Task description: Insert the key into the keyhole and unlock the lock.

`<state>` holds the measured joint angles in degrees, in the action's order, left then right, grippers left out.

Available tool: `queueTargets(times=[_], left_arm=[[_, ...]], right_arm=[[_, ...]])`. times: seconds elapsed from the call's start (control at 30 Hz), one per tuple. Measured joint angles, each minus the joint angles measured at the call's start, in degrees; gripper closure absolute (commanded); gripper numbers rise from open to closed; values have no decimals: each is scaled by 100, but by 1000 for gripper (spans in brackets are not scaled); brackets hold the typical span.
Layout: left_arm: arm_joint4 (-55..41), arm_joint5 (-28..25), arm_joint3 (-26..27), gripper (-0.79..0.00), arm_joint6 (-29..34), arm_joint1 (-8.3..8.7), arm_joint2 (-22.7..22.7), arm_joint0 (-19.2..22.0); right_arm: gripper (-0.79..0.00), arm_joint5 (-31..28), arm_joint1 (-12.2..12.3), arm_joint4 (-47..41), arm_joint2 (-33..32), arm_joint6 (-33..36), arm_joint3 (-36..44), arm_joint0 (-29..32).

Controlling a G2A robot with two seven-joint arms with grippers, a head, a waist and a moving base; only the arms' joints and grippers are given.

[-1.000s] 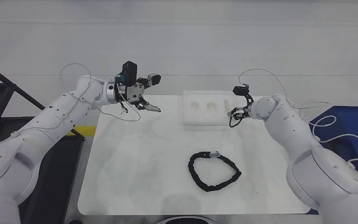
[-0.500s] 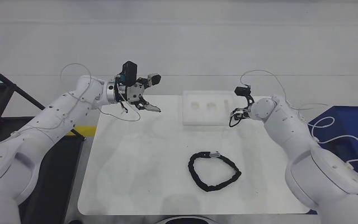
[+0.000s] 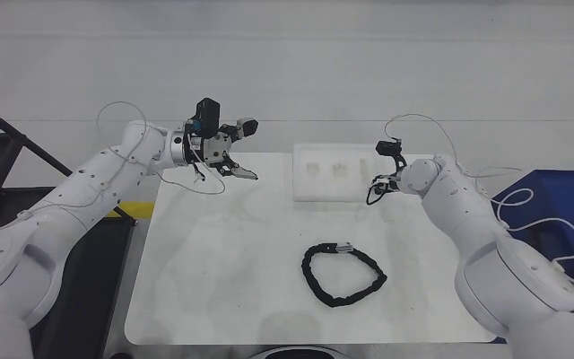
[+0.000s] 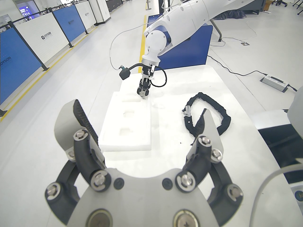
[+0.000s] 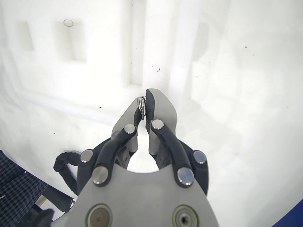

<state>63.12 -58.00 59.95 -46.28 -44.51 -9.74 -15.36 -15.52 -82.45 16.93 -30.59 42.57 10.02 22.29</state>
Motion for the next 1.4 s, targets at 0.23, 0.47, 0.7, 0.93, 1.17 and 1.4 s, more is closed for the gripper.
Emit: queueTargets(times=[0.23, 0.47, 0.7, 0.93, 1.17, 1.4], left_arm=[[0, 0, 0, -785, 0, 0, 0, 0], [0, 0, 0, -785, 0, 0, 0, 0], [0, 0, 0, -785, 0, 0, 0, 0], [0, 0, 0, -785, 0, 0, 0, 0], [0, 0, 0, -785, 0, 0, 0, 0], [0, 0, 0, -785, 0, 0, 0, 0]], right_arm=[[0, -49, -22, 322, 61, -37, 103, -74], [0, -65, -64, 735, 159, -67, 237, -180], [0, -271, -76, 881, 137, -36, 264, -254], [0, -690, -4, 851, 19, -61, 275, -308], [0, -1235, 130, 728, -160, -54, 419, -352], [0, -1889, 359, 381, -463, 237, 557, -364]])
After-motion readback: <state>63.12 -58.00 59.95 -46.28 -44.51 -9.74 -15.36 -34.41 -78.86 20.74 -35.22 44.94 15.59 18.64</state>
